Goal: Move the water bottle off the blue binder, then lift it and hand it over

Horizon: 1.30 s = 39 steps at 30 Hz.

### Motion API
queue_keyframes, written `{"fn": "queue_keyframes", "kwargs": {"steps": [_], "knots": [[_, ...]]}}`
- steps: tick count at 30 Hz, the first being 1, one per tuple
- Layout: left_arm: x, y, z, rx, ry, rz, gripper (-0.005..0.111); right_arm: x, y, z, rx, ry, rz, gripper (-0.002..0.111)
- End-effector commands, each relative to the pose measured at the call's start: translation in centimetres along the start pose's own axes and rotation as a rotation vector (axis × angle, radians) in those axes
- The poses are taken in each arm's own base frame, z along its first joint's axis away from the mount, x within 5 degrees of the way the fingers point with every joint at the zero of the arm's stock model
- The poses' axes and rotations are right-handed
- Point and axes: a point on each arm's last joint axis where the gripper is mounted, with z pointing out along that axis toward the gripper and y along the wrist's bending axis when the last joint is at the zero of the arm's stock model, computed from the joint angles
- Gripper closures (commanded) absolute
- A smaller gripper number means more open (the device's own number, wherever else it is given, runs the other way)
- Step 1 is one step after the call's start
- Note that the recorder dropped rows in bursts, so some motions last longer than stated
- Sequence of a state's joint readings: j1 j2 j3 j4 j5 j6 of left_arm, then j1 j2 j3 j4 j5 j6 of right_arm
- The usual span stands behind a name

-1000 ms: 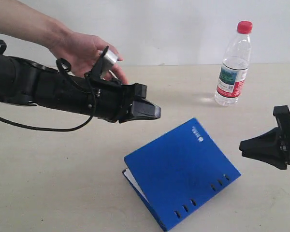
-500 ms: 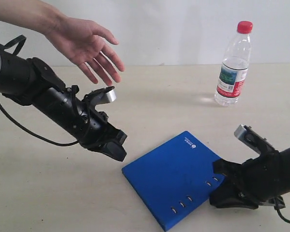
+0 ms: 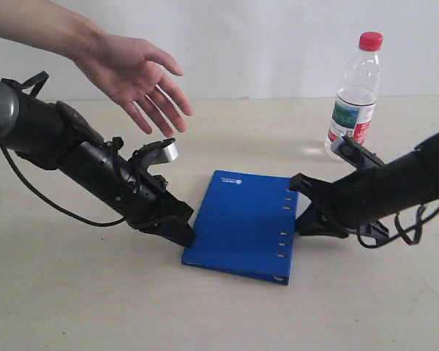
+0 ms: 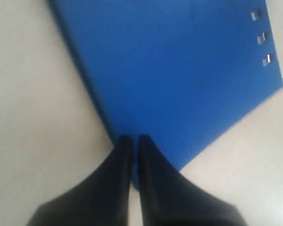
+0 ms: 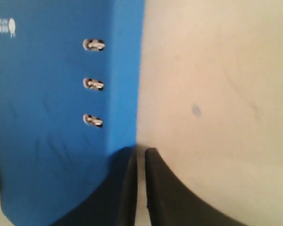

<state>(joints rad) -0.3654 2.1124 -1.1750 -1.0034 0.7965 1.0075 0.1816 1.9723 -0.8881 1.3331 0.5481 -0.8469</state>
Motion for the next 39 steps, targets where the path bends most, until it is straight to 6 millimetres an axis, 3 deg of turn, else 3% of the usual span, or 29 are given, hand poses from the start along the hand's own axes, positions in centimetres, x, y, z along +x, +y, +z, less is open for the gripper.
{"fn": "queue_keyframes", "kwargs": {"steps": [1, 5, 8, 10, 11, 13, 18, 28, 39], "knots": [[0.0, -0.9, 0.3, 0.076, 0.008, -0.048, 0.102, 0.0, 3.7, 2.5, -0.057, 0.124, -0.120, 0.099], [0.0, 0.4, -1.2, -0.060, -0.114, -0.172, 0.102, 0.5, 4.0, 2.5, -0.041, 0.174, -0.152, 0.099], [0.5, 1.9, -2.1, -0.057, -0.202, -0.286, 0.102, 0.8, 3.6, 2.5, 0.003, 0.209, -0.163, 0.099], [1.0, 3.1, -2.9, -0.056, -0.207, -0.298, 0.089, 0.8, 3.5, 2.5, 0.015, 0.214, -0.163, 0.099], [1.2, 4.0, -3.8, -0.042, -0.219, -0.320, 0.072, 0.8, 3.5, 2.5, 0.018, 0.212, -0.165, 0.099], [1.5, 4.8, -4.8, -0.020, -0.228, -0.342, 0.054, 0.8, 3.5, 2.5, 0.018, 0.210, -0.166, 0.099], [2.2, 6.3, -5.2, -0.014, -0.224, -0.328, 0.049, 0.9, 3.5, 2.4, 0.011, 0.221, -0.170, 0.099], [3.1, 4.8, -1.5, 0.136, -0.093, -0.277, 0.049, 1.0, 3.6, 2.4, 0.003, 0.232, -0.167, 0.099], [2.4, 2.0, -2.7, 0.321, -0.105, -0.218, 0.049, 0.9, 3.6, 2.4, 0.003, 0.230, -0.166, 0.099]]}}
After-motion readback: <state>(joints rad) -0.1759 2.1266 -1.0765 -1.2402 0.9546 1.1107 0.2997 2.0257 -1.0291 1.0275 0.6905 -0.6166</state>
